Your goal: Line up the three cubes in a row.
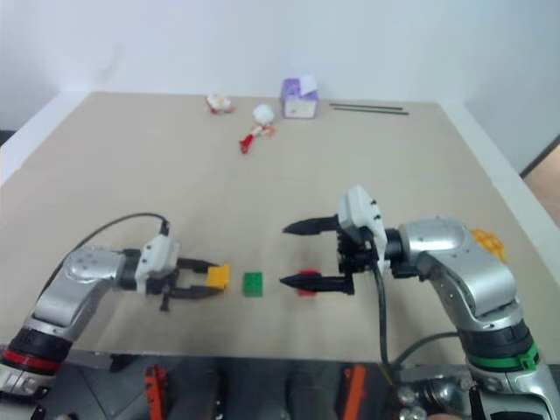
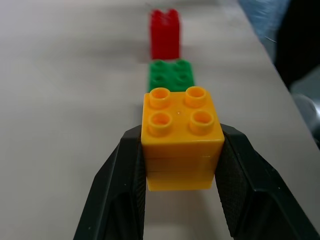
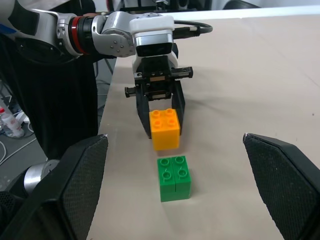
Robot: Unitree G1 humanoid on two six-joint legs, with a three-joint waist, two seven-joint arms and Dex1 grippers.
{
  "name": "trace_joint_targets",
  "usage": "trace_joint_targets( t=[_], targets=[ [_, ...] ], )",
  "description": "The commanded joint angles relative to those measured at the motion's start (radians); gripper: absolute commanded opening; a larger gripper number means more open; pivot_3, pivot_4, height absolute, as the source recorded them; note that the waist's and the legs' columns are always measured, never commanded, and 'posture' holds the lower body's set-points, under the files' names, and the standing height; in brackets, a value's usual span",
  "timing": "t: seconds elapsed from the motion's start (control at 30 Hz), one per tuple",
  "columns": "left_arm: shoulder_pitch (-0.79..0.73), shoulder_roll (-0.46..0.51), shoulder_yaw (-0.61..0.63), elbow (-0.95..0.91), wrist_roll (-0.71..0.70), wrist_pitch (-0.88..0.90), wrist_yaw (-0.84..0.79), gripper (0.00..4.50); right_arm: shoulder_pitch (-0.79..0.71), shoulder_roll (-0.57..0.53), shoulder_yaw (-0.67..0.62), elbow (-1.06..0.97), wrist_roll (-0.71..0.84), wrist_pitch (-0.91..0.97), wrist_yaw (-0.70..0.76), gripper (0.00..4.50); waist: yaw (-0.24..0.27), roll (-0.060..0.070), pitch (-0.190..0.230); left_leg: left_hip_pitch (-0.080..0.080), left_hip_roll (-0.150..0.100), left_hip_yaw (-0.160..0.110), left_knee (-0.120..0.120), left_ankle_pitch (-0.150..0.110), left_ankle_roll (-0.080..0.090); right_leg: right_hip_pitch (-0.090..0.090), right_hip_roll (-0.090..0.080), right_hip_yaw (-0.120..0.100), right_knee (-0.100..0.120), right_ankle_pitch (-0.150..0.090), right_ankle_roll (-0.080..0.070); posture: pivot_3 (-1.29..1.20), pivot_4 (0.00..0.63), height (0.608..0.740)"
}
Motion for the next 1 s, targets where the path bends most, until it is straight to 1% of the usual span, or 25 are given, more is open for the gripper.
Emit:
trace_joint_targets(
  t=[0.03, 0.17, 0.33, 0.53, 0.8, 1.0],
  targets=[
    [-0.036, -0.003, -0.007, 0.037, 0.014, -0.049, -0.039, 1.32, 0.010, -0.011, -0.025, -0.048, 0.009, -0.002, -0.018, 4.50, 0.000, 0.000, 0.000, 0.000, 0.000, 0.000, 0.000, 0.000, 0.000, 0.000, 0.000, 0.000, 0.000, 0.000, 0.000, 0.00, 0.150, 0.740],
    [-0.048, -0.013, -0.006, 0.082, 0.038, -0.082, -0.042, 1.32, 0.024, -0.018, -0.032, -0.062, 0.013, -0.001, -0.027, 4.50, 0.000, 0.000, 0.000, 0.000, 0.000, 0.000, -0.001, 0.000, 0.000, 0.000, 0.001, 0.000, 0.000, 0.000, 0.000, 0.00, 0.150, 0.740],
    [-0.041, 0.003, 0.021, 0.135, 0.046, -0.093, -0.037, 1.32, 0.032, -0.026, -0.032, -0.061, 0.011, -0.006, -0.033, 4.50, 0.000, 0.000, 0.000, 0.000, 0.000, -0.001, -0.001, 0.000, 0.000, -0.001, 0.001, 0.000, 0.000, 0.000, 0.000, 0.00, 0.150, 0.740],
    [-0.008, 0.043, 0.057, 0.127, 0.013, -0.064, -0.047, 1.32, 0.026, -0.024, -0.023, -0.048, 0.006, -0.015, -0.026, 4.50, -0.001, 0.000, 0.000, 0.001, 0.001, 0.000, -0.001, 0.000, 0.000, 0.000, 0.001, 0.000, 0.000, 0.000, 0.000, 0.00, 0.150, 0.740],
    [0.046, 0.101, 0.068, 0.092, -0.022, -0.042, -0.108, 1.32, 0.015, -0.013, -0.004, -0.033, -0.002, -0.028, -0.020, 4.50, -0.002, 0.000, 0.000, 0.000, 0.001, 0.000, -0.001, 0.000, 0.000, -0.001, 0.001, 0.000, 0.000, 0.000, 0.000, 0.00, 0.150, 0.740],
    [0.023, 0.086, 0.061, 0.129, 0.007, -0.069, -0.092, 1.32, 0.011, -0.010, 0.004, -0.026, -0.008, -0.036, -0.017, 4.50, -0.001, 0.000, 0.000, 0.001, 0.001, 0.000, -0.001, 0.000, 0.000, -0.001, 0.001, 0.000, 0.001, 0.000, 0.000, 0.00, 0.150, 0.740]
  ],
)
